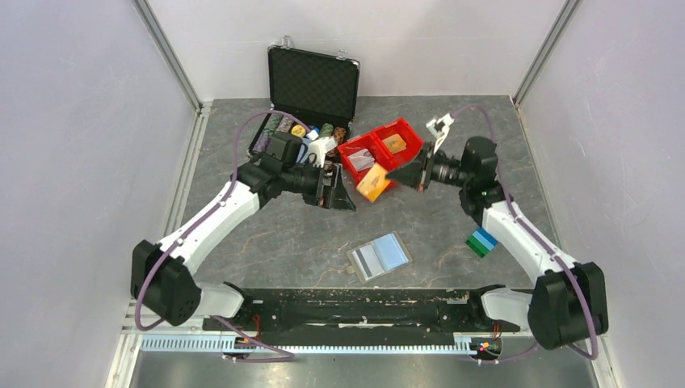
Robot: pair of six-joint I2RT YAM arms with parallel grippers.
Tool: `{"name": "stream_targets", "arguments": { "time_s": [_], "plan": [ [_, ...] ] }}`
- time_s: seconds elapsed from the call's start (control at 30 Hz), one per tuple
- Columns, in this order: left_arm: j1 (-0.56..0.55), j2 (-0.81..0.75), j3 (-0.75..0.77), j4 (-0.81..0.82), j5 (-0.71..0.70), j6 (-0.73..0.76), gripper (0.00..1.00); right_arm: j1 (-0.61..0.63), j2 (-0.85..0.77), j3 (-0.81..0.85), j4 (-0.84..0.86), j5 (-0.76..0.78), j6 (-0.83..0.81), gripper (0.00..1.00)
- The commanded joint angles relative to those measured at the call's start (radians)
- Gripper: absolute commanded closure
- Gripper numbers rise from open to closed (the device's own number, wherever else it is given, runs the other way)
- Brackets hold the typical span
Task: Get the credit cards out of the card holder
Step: Place the credit card in the storage box.
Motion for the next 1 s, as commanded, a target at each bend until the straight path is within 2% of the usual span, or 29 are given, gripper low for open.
{"name": "stream_targets", "arguments": {
  "time_s": [0.0,0.17,0.27,0.4,0.67,0.97],
  "plan": [
    [0.004,-0.087,0.034,-0.084,-0.295,0.088,0.00,-0.078,0.111,0.206,-0.110,0.088,-0.097,1.00],
    [0.003,-0.122,0.017,-0.166,-0.509,0.096,0.00,-0.150,0.290,0.402,-0.174,0.195,-0.127,1.00],
    [0.004,-0.164,-0.022,-0.155,-0.563,0.099,0.00,-0.167,0.391,0.508,-0.220,0.319,-0.172,1.00],
    [0.004,-0.224,-0.087,-0.106,-0.608,0.092,0.00,-0.175,0.519,0.605,-0.219,0.402,-0.162,1.00],
    [0.003,-0.233,-0.148,-0.062,-0.590,0.092,0.00,-0.176,0.712,0.693,-0.203,0.488,-0.142,1.00],
    [0.004,-0.226,-0.143,-0.068,-0.576,0.110,0.00,-0.175,0.805,0.700,-0.182,0.512,-0.136,1.00]
  ]
}}
